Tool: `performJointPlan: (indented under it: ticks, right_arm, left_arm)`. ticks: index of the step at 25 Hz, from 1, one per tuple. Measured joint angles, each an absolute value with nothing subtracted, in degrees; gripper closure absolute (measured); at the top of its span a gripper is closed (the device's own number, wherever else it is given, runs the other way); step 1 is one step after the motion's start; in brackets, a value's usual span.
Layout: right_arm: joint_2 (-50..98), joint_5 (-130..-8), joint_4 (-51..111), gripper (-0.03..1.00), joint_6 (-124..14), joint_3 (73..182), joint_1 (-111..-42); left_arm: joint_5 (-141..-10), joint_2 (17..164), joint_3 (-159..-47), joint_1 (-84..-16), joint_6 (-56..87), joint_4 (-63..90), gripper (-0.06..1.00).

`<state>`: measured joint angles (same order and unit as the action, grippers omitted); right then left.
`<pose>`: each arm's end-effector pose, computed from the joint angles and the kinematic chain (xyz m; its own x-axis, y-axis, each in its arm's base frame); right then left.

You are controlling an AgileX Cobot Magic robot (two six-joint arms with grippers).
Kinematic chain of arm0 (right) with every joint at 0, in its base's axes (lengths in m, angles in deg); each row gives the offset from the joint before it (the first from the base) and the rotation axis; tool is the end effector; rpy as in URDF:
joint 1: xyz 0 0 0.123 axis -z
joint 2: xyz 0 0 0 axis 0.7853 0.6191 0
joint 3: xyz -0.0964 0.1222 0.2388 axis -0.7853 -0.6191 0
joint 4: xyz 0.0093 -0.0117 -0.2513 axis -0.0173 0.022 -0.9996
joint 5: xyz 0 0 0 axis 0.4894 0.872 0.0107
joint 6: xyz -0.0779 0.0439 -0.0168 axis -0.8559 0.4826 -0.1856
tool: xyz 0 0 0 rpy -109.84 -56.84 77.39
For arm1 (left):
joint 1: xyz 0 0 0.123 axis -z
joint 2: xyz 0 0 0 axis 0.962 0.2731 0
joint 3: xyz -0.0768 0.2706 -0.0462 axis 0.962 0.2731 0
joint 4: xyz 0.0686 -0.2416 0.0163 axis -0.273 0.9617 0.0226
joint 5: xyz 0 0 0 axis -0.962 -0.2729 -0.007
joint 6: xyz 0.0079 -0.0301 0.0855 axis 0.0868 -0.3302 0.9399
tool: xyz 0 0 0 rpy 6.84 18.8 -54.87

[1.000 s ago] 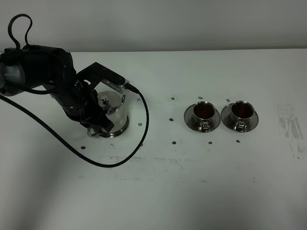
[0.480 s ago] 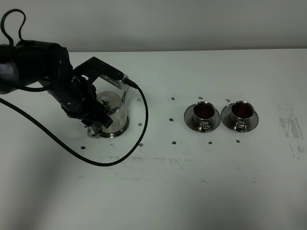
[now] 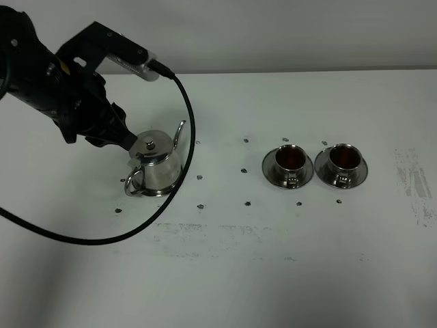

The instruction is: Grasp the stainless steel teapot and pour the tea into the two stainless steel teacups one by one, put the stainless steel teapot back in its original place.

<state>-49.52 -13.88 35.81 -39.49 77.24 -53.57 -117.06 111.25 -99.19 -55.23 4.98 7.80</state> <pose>-0.0125 0.0185 0.2799 -0.4666 -0.0377 -0.8837 -0.2249 0.9713 0.0773 0.3328 -0.1230 0.2878 -0.6573 0.5487 -0.5167 0.5990 0.7964 0.0838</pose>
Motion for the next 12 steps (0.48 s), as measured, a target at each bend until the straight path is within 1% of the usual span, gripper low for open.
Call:
performJointPlan:
  ticks: [9,12]
  right_arm:
    - [-49.5,-13.9,35.8,0.57,-39.5,77.2,-53.6]
    - [-49.5,-13.9,35.8,0.57,-39.5,77.2,-53.6]
  left_arm:
    - [-117.3,107.9,-99.2,-55.2,5.0,7.8,0.47]
    - [-117.6,106.9,-99.2,-55.2,2.3,9.1,0.47]
